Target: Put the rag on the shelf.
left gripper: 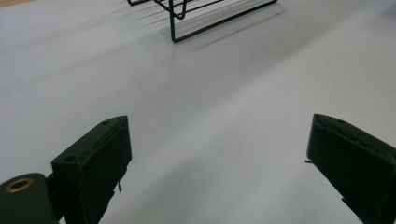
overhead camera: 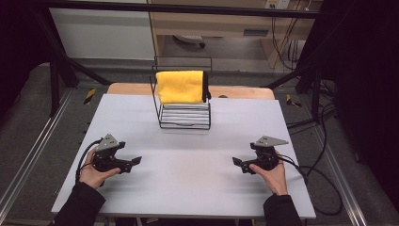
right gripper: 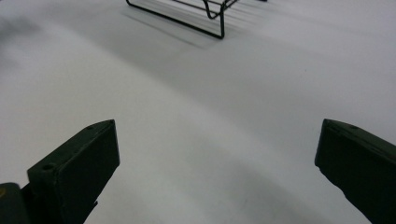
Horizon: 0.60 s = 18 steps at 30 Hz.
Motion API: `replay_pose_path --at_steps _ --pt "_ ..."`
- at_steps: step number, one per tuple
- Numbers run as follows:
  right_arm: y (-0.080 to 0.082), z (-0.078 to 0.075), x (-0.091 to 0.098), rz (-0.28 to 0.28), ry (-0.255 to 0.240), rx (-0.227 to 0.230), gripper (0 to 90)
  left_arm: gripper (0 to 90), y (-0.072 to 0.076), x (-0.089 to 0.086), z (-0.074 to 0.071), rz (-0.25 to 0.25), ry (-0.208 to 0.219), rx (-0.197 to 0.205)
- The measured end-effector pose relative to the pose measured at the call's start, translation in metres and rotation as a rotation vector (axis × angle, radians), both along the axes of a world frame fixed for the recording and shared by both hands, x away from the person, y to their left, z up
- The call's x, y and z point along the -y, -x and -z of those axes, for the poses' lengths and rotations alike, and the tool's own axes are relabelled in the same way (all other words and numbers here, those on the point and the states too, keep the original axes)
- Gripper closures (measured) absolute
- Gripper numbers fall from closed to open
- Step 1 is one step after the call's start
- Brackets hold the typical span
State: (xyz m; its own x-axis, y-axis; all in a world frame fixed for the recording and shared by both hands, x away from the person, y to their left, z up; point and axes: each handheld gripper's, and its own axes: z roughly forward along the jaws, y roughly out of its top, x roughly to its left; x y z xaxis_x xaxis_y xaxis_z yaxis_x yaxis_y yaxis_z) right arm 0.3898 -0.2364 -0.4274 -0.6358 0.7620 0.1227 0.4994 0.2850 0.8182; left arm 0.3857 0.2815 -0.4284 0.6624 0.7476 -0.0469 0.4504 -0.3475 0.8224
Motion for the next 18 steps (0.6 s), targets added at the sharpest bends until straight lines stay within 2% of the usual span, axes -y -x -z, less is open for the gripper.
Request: replay_pose_path --at_steps 5,11,18 --pt "0.005 0.008 0.013 0.008 -0.003 -0.010 0.6 6.6 0.004 -0.006 0.006 -0.001 -0.015 0.000" --pt "0.012 0.017 0.024 -0.005 -0.019 -0.017 0.6 6.5 0.007 -0.011 0.011 0.000 -0.008 -0.008" --pt "0.018 0.022 0.032 0.018 -0.034 -0.029 0.6 6.4 0.011 -0.011 0.018 0.010 -0.035 -0.007"
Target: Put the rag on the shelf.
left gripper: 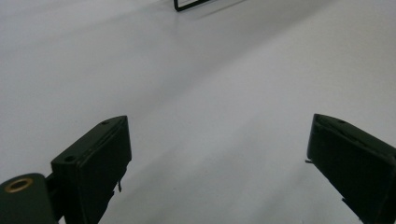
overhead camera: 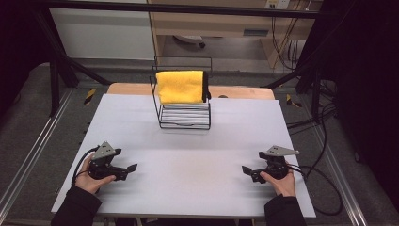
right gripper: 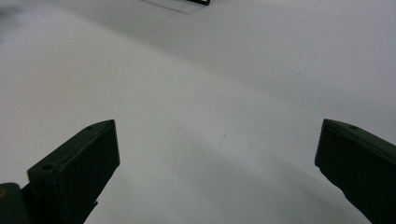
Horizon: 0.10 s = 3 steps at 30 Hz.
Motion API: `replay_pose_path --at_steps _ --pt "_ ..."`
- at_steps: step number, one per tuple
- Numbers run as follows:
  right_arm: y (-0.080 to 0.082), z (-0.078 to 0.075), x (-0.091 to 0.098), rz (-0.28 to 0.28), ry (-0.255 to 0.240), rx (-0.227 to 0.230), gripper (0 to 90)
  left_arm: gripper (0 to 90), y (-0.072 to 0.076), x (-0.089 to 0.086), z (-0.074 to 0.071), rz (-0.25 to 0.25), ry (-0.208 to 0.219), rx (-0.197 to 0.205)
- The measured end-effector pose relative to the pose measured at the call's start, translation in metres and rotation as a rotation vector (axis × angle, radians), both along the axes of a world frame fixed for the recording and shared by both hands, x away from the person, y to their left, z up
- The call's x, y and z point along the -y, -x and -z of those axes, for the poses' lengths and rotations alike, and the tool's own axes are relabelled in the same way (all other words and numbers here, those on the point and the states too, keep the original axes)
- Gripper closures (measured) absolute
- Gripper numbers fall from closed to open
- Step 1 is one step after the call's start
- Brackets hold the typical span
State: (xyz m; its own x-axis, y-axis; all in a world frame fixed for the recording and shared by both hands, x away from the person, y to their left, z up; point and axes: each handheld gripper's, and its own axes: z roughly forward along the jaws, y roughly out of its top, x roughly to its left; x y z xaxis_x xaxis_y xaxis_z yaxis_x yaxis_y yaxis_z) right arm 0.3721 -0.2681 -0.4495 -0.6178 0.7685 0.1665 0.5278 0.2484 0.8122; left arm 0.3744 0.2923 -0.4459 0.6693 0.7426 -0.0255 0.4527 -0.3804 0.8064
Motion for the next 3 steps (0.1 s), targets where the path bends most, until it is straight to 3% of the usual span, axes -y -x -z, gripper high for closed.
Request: replay_pose_path --at_steps 3 --pt "0.0006 0.0004 -0.0001 -0.004 0.000 0.004 0.6 6.3 0.0007 0.0003 0.0002 0.001 -0.007 0.005"
